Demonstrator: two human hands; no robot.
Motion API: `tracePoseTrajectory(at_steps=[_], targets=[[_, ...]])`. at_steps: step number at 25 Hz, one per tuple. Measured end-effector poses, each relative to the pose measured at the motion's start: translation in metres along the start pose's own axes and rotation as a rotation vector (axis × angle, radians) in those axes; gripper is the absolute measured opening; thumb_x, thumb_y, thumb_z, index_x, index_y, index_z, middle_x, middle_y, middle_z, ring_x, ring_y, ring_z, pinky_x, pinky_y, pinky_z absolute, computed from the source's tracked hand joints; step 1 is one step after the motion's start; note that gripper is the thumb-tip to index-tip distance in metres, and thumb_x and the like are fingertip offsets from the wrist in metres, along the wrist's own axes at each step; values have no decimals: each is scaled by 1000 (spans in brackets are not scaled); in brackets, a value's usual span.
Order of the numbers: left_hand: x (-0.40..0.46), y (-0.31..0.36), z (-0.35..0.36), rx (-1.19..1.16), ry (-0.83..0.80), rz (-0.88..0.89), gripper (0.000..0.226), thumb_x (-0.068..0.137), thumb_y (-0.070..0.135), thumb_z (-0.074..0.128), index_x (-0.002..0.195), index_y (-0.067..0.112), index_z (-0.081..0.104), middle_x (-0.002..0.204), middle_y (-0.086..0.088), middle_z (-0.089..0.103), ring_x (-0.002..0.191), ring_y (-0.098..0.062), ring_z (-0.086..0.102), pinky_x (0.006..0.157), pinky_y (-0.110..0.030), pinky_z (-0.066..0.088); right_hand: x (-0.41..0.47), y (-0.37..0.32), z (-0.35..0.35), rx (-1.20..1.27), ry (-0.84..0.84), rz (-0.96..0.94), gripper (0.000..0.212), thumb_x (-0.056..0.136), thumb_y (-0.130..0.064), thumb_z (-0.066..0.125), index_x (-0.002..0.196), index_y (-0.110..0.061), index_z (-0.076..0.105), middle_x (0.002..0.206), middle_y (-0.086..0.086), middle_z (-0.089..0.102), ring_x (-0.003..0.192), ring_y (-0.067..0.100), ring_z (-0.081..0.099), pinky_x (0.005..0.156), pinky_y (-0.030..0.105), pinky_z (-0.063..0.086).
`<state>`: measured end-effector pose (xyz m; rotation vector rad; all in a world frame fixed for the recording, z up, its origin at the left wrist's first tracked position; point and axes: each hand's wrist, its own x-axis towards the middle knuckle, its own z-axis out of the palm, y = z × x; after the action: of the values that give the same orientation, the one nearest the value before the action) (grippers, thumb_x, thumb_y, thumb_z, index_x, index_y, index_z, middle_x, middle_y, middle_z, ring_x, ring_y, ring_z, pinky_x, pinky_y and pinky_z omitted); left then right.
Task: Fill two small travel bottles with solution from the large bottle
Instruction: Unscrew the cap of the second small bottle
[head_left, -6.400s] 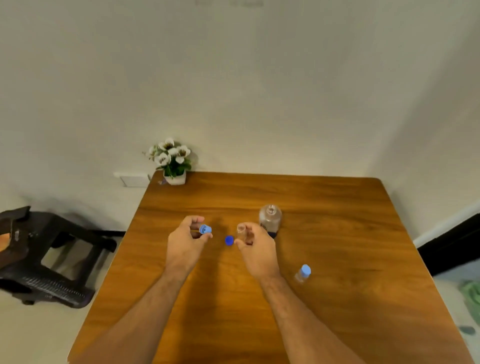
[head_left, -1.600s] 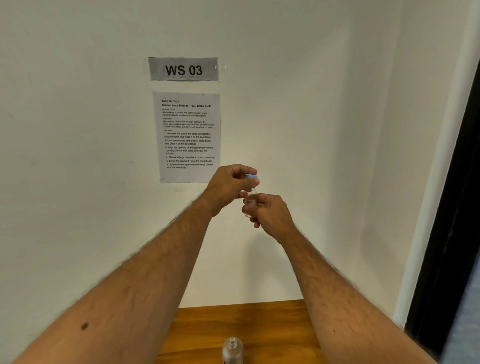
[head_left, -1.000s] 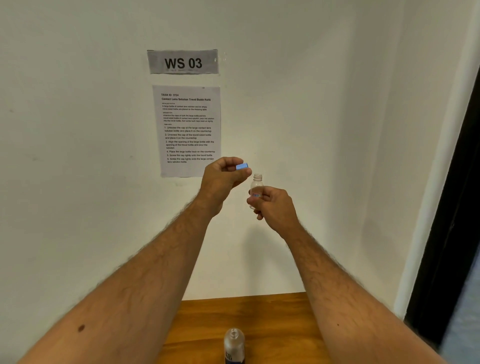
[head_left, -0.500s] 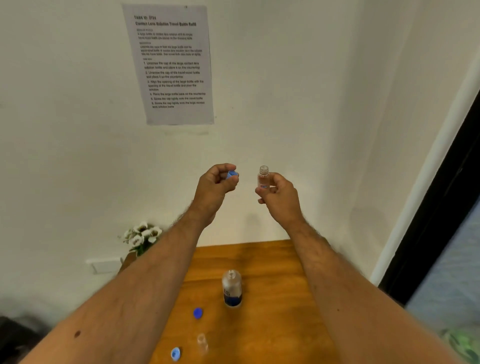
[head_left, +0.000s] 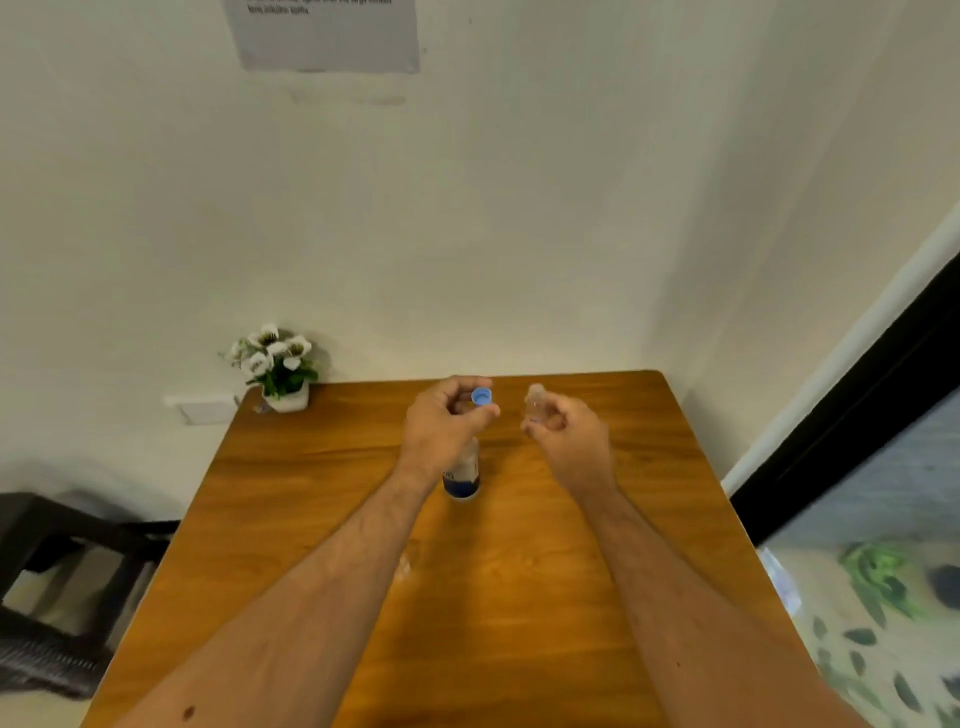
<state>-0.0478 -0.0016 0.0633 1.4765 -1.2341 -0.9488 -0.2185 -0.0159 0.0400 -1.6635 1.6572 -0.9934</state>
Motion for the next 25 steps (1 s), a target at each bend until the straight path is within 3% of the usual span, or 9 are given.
tracePoseTrajectory(at_steps=[4,8,10,14,20,25], targets=[[-23,-53,18,239,-7,-58,23,79,25,83,98,30,73,86,10,70,73,-2,63,67,-17,53,-25,51,22,-71,-89,167,29,84,-24,79,112,-18,73,90,-8,65,71,2,54,54,5,37],[-37,-92,34,348,-86,-207,30,82,24,81,105,33,66,99,13,69,90,-3,65,81,-20,54,-49,83,37,-108,-203,232,45,87,-21,77,130,-21,65,108,-6,70,85,1,60,61,3,36],[-45,-112,42,442,-127,-282,27,82,28,80,102,36,65,99,15,68,93,-3,63,85,-25,56,-61,100,42,-124,-254,255,47,89,-18,74,134,-20,62,118,-4,69,94,3,60,70,4,41],[-63,-149,55,555,-181,-356,25,83,31,79,101,39,64,105,16,64,95,-2,59,87,-25,54,-81,130,53,-162,-316,314,48,91,-19,72,137,-22,60,127,-4,66,108,8,61,95,23,51],[-78,-179,68,664,-217,-350,26,88,29,73,112,34,63,112,14,60,102,-5,55,92,-24,49,-91,151,64,-146,-331,312,47,91,-19,72,136,-26,58,124,-9,66,106,3,60,92,17,47],[-80,-186,77,662,-190,-304,29,87,30,74,113,33,61,114,12,61,110,-9,53,100,-33,48,-92,158,68,-111,-315,306,46,89,-17,73,132,-23,59,119,-8,67,102,4,63,91,20,52]])
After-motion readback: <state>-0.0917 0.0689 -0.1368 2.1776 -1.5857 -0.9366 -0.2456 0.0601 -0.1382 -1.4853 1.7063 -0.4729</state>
